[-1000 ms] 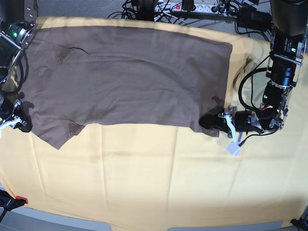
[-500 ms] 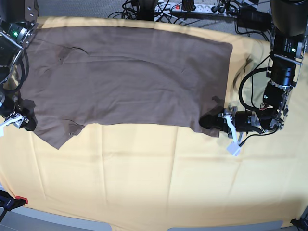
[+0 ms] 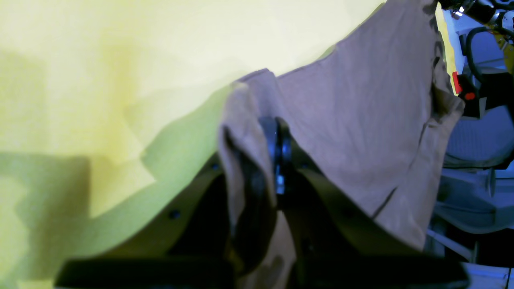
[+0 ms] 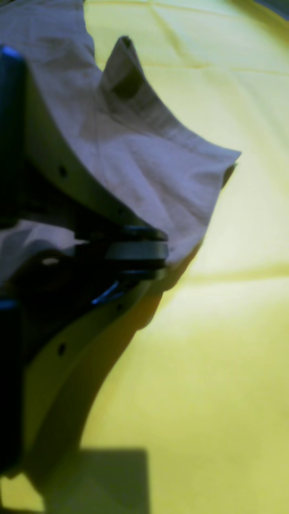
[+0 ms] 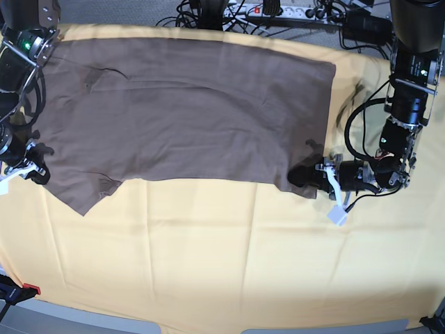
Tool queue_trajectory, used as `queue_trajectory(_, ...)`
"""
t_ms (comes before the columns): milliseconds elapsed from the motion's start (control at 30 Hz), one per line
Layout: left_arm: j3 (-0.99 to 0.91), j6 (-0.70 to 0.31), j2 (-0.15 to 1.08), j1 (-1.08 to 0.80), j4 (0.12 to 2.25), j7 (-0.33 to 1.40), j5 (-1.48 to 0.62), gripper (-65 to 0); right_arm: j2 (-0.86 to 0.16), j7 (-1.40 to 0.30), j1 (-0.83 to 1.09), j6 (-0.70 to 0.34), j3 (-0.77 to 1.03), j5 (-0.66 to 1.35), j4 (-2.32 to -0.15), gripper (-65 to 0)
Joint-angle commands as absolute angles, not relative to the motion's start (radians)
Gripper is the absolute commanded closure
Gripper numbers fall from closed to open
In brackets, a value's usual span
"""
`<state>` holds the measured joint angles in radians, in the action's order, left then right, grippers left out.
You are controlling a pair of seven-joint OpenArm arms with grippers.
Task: Fold the T-shirt properly
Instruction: 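Grasp the hem corners with both grippers, then lift the hem and fold it over toward the shoulder edge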
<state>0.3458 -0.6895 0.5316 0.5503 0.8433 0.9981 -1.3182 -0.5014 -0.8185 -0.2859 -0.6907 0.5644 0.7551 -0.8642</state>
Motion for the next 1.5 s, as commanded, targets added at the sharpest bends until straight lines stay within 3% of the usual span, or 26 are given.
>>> queue_trajectory(0, 0.337, -0.698, 0.543, 0.596, 0.855, 0.982, -1.342, 0.0, -0.533, -0.788, -0.327, -0.698, 0.567, 0.777, -0.88, 0.0)
queue_trajectory(200, 0.337, -0.698, 0.543, 0.658, 0.855, 0.967, -1.33, 0.0, -0.55, -0.784, -0.39, -0.698, 0.567, 0.741, -0.88, 0.0)
queue_trajectory(533, 0.337, -0.698, 0.523, 0.715, 0.855, 0.714, -1.043, 0.0, -0.55, -0.683, -0.41, -0.698, 0.532, 0.633, -0.88, 0.0)
queue_trajectory(633, 0.337, -0.698, 0.506, 0.712, 0.855, 0.715, -1.028, 0.0, -0.551, -0.677, -0.41, -0.698, 0.458, 0.619, -0.88, 0.0)
queue_trajectory(867, 0.337, -0.698, 0.485, 0.703, 0.856, 0.827, -1.077, 0.0, -0.587, -0.685, -0.407, -0.698, 0.308, 0.62, -0.918, 0.0)
queue_trajectory(1133, 0.337, -0.698, 0.49, 0.704, 0.88, 1.102, -1.346, 0.0, -0.646, -0.765, -0.326, -0.698, 0.303, 0.691, -1.052, 0.0)
queue_trajectory(1467, 0.337, -0.698, 0.511, 0.704, 0.886, 1.22, -1.427, 0.0, -0.694, -0.761, -0.206, -0.698, 0.292, 0.692, -1.132, 0.0)
